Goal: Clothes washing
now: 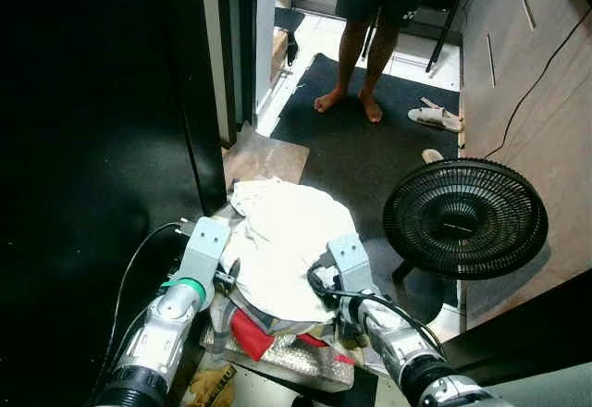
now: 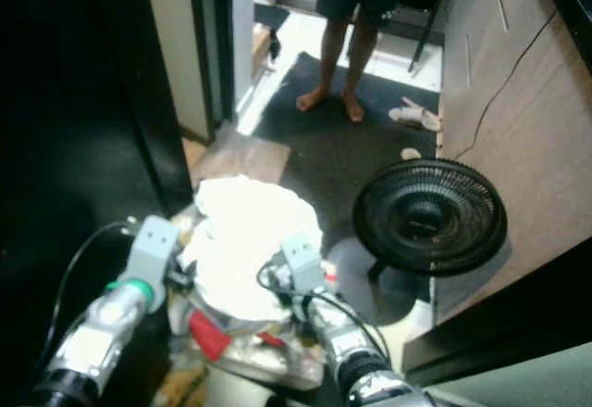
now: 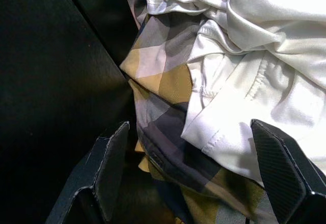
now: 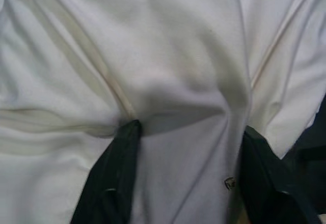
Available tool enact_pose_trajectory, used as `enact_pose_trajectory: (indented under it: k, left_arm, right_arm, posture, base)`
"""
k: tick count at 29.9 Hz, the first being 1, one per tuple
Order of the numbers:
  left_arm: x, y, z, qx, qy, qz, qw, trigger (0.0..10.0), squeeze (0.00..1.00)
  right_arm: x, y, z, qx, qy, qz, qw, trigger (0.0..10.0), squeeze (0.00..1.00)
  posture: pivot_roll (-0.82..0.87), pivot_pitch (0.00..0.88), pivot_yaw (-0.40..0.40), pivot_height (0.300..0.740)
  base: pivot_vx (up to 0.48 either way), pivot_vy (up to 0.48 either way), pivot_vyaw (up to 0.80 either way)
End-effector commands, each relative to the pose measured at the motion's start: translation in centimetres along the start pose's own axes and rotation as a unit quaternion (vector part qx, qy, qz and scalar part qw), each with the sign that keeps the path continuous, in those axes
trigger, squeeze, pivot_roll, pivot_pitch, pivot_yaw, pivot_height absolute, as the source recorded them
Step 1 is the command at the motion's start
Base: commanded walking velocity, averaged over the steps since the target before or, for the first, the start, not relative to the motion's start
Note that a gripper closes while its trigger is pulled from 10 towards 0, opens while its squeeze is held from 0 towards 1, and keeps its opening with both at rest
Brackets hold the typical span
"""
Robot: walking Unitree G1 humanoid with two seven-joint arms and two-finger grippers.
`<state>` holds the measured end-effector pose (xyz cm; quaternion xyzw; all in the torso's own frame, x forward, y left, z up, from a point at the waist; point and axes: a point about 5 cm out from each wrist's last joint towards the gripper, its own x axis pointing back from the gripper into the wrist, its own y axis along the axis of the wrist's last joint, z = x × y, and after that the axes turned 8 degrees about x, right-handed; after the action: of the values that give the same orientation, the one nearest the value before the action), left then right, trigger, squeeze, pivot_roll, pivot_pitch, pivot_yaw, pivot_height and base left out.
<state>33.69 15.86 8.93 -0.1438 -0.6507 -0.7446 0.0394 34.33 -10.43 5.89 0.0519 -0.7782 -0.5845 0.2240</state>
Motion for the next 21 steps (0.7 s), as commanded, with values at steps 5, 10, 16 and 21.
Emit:
enact_pose_trajectory:
  k: [5,10,16,21]
  left_arm:
    - [0.4,-1.2,0.2,0.010,0.010,0.022,1.000,10.0,0.00]
    - [0.4,-1.2,0.1,0.010,0.009,0.022,1.000,10.0,0.00]
    - [0.4,-1.2,0.1,0.011,0.007,0.022,1.000,10.0,0.00]
    - [0.4,-1.1,0.1,0.010,0.008,0.023,1.000,10.0,0.00]
  right_arm:
    - [0.4,-0.9,-0.3,-0.057,-0.004,0.004,0.998,0.0,0.00]
    - [0.3,-0.2,-0.4,-0.080,0.000,-0.018,0.997,0.0,0.00]
    - [0.1,0.8,-0.9,-0.110,-0.003,-0.048,0.993,0.0,0.00]
    - [0.0,1.4,-1.2,-0.135,-0.004,-0.064,0.989,0.0,0.00]
  posture:
    - [0.10,0.239,-0.014,0.740]
    - [0.10,0.239,-0.012,0.740]
    - [0.10,0.239,-0.008,0.740]
    - [0.10,0.239,-0.007,0.740]
  base:
    - [0.000,0.000,0.00]
    - [0.000,0.000,0.00]
    - [0.000,0.000,0.00]
    - [0.000,0.000,0.00]
